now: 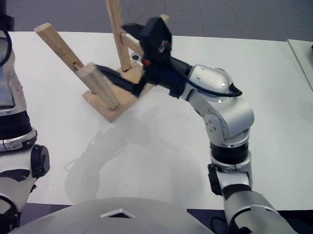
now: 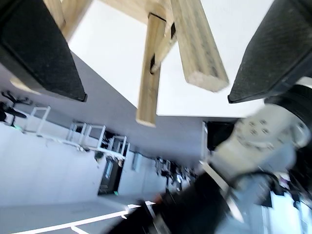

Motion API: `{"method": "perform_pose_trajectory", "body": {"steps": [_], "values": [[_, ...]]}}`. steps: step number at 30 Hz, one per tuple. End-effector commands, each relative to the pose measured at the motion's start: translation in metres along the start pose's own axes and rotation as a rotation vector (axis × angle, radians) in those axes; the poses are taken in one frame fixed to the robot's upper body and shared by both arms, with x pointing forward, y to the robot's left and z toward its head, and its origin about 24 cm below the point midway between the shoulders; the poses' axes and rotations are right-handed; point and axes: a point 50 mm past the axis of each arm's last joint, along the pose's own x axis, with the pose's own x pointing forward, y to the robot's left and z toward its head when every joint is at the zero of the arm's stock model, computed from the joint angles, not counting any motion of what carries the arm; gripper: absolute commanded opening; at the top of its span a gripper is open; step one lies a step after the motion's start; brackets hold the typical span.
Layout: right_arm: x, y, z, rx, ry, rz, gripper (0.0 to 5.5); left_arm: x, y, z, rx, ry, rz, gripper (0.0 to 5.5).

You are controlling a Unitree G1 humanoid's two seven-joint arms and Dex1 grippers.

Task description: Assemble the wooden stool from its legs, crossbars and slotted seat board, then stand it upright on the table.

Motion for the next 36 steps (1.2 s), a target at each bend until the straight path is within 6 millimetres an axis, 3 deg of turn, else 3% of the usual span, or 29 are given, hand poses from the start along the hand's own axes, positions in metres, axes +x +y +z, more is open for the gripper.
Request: {"method": "perform_pose_trajectory", "body": {"steps": [1,4,9,14,17,21,30,36], "values": [[-0.004,-0.005,0.011,0.033,-0.061,-0.032,5.37,0.002,0.01,-0.005,-0.012,0.025,-0.003,5.4],[-0.017,-0.016,0.024,0.019,-0.084,-0.066,5.37,-0.002,0.012,-0.011,-0.207,0.061,-0.057,5.4],[-0.049,-0.054,0.021,-0.036,0.016,-0.194,5.37,-0.052,0.013,-0.015,-0.546,0.195,-0.295,5.4],[-0.087,-0.088,-0.005,-0.031,0.141,-0.376,5.37,-0.098,0.018,0.0,-0.773,0.315,-0.422,5.4],[-0.105,-0.093,-0.022,-0.01,0.197,-0.443,5.37,-0.116,0.004,0.017,-0.917,0.361,-0.57,5.4],[-0.111,-0.091,-0.035,0.011,0.229,-0.463,5.37,-0.136,-0.019,0.023,-0.919,0.451,-0.697,5.4],[-0.11,-0.082,-0.046,0.039,0.26,-0.443,5.37,-0.143,-0.049,-0.009,-0.773,0.535,-0.671,5.4],[-0.11,-0.082,-0.051,0.049,0.284,-0.438,5.4,-0.152,-0.06,-0.016,-0.876,0.619,-0.678,4.5]]}}
